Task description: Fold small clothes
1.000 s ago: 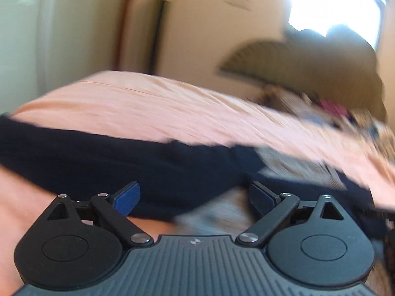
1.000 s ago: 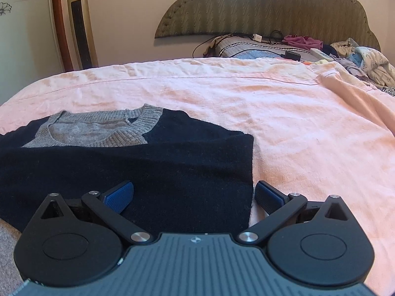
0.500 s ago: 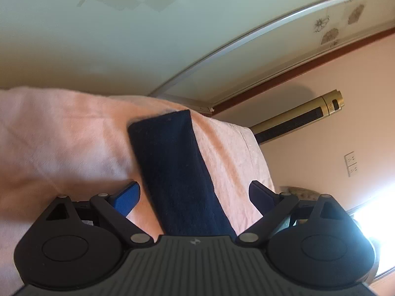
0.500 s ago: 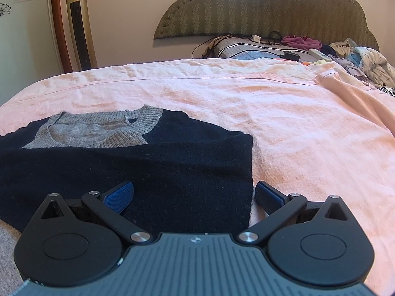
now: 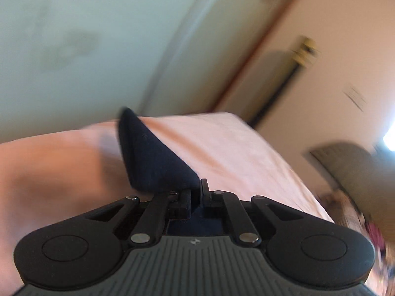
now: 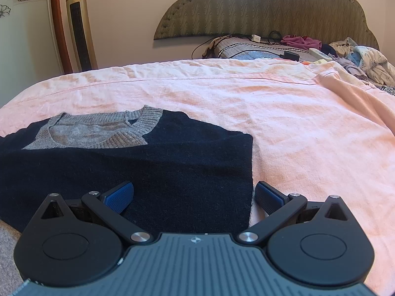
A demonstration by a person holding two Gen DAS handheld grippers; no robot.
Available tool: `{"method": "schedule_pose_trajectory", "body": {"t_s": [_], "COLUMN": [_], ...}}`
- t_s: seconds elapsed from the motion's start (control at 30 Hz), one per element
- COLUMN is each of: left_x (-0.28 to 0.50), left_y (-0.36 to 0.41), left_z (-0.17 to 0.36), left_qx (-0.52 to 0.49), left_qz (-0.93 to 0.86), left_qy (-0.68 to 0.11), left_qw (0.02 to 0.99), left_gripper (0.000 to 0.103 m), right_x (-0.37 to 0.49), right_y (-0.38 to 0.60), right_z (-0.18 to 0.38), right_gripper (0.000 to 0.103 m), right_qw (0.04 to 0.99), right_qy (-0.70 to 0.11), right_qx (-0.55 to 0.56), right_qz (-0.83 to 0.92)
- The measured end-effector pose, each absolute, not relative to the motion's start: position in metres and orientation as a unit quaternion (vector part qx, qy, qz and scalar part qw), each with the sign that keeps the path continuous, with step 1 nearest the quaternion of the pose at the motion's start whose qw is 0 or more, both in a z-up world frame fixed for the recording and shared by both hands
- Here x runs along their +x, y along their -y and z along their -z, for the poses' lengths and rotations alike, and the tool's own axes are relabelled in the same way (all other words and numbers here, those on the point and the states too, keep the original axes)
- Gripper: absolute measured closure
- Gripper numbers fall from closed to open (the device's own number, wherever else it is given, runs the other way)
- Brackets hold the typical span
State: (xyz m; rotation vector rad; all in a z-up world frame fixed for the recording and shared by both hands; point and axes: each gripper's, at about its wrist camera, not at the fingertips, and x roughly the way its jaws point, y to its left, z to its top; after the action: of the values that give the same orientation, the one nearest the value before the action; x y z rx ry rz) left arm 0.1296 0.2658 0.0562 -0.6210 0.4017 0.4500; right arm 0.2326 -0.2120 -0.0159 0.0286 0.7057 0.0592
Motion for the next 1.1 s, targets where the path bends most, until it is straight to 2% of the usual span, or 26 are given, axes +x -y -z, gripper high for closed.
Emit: {"method": "schedule_pose_trajectory", "body": {"t_s": [0.13,0.3,0.37,0.4,0.43,0.5,0.6,0.73,0.8,0.87,0.93,1.0,1.1], "left_x": [0.151,0.154,0.13,0.12,0.111,0.093,0.082,0.093,0.09,0.086,0.08,0.081,0.079], "left_y": [-0.125,-0.001,0.019,0.022,0.018,0.003,-0.032,-0.102,-0.141,-0.178,-0.203,-0.215,-0.222], "left_z": [-0.062,-0.011,-0.009,-0.013,-0.017,-0.029,-0.044,-0.04,-0.029,-0.02,-0.017,-0.011,-0.008], "left_qx": [-0.142,-0.033,0.032,0.058,0.071,0.072,0.065,0.016,-0.042,-0.147,-0.23,-0.263,-0.283], "left_qz": [-0.073,0.095,0.098,0.104,0.11,0.098,0.048,-0.069,-0.12,-0.154,-0.166,-0.189,-0.186], "left_qy": [-0.226,-0.359,-0.328,-0.312,-0.301,-0.251,-0.177,-0.183,-0.199,-0.219,-0.205,-0.212,-0.206], "left_qw": [0.961,0.928,0.939,0.943,0.945,0.96,0.981,0.98,0.972,0.952,0.937,0.922,0.918], "left_gripper": [0.098,0.097,0.088,0.067,0.033,0.001,0.0,0.0,0.0,0.0,0.0,0.0,0.0], "right_x": [0.233,0.233,0.232,0.232,0.232,0.232,0.232,0.234,0.231,0.227,0.236,0.253,0.285], "right_y": [0.212,0.213,0.213,0.213,0.213,0.213,0.213,0.205,0.193,0.176,0.146,0.109,0.051], "right_z": [0.016,0.015,0.015,0.015,0.015,0.015,0.015,0.01,-0.007,-0.029,-0.044,-0.049,-0.044], "right_gripper": [0.0,0.0,0.0,0.0,0.0,0.0,0.0,0.0,0.0,0.0,0.0,0.0,0.017], "right_qw": [0.938,0.938,0.938,0.938,0.938,0.939,0.938,0.935,0.939,0.94,0.918,0.882,0.836], "right_qy": [-0.345,-0.344,-0.343,-0.343,-0.343,-0.343,-0.343,-0.353,-0.344,-0.321,-0.337,-0.371,-0.419], "right_qx": [0.016,0.022,0.024,0.025,0.025,0.027,0.024,0.002,0.017,0.078,0.125,0.165,0.184], "right_qz": [-0.029,-0.031,-0.032,-0.032,-0.032,-0.032,-0.031,-0.02,-0.017,-0.083,-0.165,-0.24,-0.301]}}
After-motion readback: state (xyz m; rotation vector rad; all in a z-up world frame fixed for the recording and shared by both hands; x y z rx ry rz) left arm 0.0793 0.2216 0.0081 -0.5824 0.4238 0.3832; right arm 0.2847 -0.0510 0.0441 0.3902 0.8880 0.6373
